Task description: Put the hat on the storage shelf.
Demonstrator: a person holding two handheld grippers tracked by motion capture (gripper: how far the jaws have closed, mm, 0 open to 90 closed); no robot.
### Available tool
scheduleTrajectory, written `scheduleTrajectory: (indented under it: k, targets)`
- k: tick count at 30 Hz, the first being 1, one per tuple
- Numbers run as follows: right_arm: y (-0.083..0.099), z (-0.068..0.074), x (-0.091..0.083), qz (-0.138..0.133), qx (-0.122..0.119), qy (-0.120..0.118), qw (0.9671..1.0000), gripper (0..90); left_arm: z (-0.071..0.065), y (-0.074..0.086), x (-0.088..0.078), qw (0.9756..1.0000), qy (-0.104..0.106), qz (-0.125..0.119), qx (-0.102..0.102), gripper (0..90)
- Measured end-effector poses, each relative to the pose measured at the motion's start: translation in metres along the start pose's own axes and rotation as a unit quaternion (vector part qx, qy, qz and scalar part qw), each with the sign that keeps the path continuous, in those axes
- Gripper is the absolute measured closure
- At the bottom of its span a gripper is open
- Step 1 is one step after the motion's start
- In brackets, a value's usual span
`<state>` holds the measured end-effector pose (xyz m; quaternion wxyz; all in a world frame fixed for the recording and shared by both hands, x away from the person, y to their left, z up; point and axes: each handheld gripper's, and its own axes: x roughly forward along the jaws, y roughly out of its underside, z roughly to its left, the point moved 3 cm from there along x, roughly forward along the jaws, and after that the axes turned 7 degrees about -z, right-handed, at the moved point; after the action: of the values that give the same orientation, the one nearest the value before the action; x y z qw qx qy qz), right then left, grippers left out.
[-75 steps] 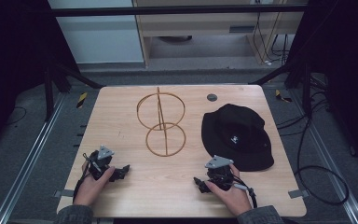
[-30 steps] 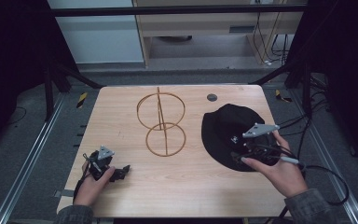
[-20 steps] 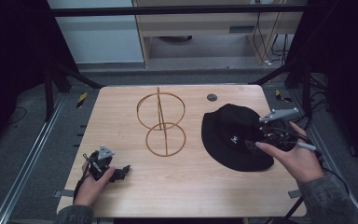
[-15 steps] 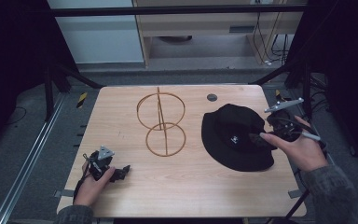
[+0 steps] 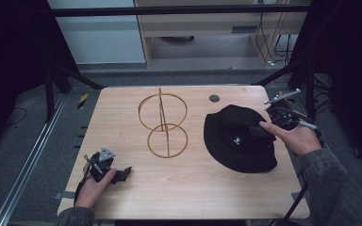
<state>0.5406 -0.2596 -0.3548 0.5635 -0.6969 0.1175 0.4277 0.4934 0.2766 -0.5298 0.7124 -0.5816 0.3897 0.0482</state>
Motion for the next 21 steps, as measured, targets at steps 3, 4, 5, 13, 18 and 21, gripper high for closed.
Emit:
scheduleTrajectory:
  k: [3, 4, 5, 13, 18, 21]
  targets:
    - [-0.003, -0.001, 0.005, -0.001, -0.001, 0.001, 1.0000, 15.0, 0.000, 0.000, 0.000, 1.0000, 0.000, 0.000, 0.000, 0.0]
    - [-0.003, -0.001, 0.005, -0.001, -0.001, 0.001, 1.0000, 15.0, 0.000, 0.000, 0.000, 1.0000, 0.000, 0.000, 0.000, 0.0]
    - [-0.003, -0.001, 0.006, 0.001, 0.001, 0.000, 1.0000, 15.5, 0.000, 0.000, 0.000, 1.0000, 0.000, 0.000, 0.000, 0.0]
    - [0.001, -0.004, 0.026, 0.026, 0.021, 0.000, 0.9994, 17.0, 0.000, 0.000, 0.000, 1.0000, 0.000, 0.000, 0.000, 0.0]
    - [0.008, -0.007, 0.036, 0.044, 0.031, 0.002, 0.9985, 21.7, 0.000, 0.000, 0.000, 1.0000, 0.000, 0.000, 0.000, 0.0]
    - [0.010, -0.009, 0.038, 0.053, 0.036, 0.004, 0.9979, 27.9, 0.000, 0.000, 0.000, 1.0000, 0.000, 0.000, 0.000, 0.0]
